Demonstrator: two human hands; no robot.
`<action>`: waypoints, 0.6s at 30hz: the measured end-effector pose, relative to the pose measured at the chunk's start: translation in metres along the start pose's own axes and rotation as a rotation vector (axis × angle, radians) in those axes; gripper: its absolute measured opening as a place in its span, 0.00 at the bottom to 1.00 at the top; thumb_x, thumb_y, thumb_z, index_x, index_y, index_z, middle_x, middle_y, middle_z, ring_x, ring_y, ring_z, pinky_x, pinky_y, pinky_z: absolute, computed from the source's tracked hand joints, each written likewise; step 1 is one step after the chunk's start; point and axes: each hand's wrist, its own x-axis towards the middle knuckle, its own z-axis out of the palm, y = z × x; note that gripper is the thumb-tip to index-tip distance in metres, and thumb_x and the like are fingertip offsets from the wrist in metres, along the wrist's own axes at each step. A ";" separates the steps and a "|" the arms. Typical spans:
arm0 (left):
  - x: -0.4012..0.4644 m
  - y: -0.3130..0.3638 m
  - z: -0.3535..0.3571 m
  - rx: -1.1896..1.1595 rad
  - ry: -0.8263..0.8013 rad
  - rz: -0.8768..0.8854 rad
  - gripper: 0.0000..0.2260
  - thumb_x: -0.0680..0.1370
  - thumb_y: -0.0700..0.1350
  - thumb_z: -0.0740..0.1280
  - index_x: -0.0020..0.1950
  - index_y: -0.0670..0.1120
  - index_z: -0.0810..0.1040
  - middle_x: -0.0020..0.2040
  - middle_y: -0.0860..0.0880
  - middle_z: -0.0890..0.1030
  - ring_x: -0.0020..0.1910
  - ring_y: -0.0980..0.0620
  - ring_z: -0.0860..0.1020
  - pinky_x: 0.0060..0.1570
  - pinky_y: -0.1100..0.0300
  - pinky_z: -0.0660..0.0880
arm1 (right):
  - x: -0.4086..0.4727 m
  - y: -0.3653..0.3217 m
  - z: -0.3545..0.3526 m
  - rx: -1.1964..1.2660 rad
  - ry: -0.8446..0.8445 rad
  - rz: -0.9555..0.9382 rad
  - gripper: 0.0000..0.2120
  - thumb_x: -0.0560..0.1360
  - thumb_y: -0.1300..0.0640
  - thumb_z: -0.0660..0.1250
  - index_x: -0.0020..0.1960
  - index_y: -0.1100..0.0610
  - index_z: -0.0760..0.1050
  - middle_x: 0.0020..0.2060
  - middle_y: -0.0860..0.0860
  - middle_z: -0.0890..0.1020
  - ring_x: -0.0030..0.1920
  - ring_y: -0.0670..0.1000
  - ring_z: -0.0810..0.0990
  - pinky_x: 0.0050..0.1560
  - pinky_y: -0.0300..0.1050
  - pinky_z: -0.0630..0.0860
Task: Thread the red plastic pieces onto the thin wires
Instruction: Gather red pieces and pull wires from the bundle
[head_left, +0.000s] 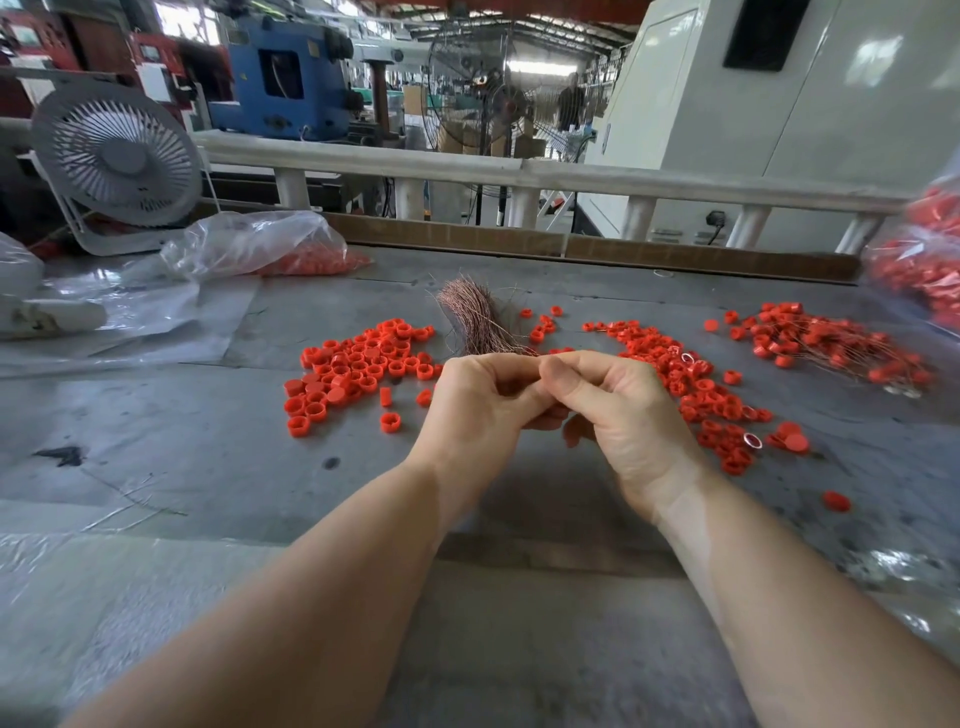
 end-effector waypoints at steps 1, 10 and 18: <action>0.000 0.000 0.000 0.013 0.003 0.010 0.08 0.74 0.32 0.66 0.43 0.44 0.81 0.28 0.53 0.81 0.30 0.60 0.79 0.35 0.69 0.77 | 0.000 0.000 0.000 0.006 0.002 -0.004 0.13 0.67 0.49 0.66 0.44 0.56 0.82 0.31 0.49 0.82 0.31 0.47 0.75 0.26 0.34 0.67; 0.003 -0.002 0.000 -0.045 0.065 0.015 0.06 0.74 0.35 0.68 0.45 0.44 0.81 0.34 0.48 0.83 0.34 0.54 0.81 0.37 0.65 0.78 | -0.001 -0.002 0.003 0.027 0.034 0.029 0.14 0.78 0.49 0.59 0.47 0.56 0.80 0.36 0.53 0.84 0.34 0.49 0.81 0.25 0.35 0.68; 0.004 -0.004 -0.003 -0.010 0.137 -0.002 0.06 0.76 0.37 0.66 0.43 0.47 0.79 0.32 0.55 0.82 0.33 0.60 0.80 0.31 0.66 0.77 | 0.003 0.001 -0.003 -0.104 0.312 -0.022 0.13 0.80 0.56 0.58 0.42 0.54 0.78 0.38 0.53 0.82 0.21 0.44 0.71 0.20 0.32 0.64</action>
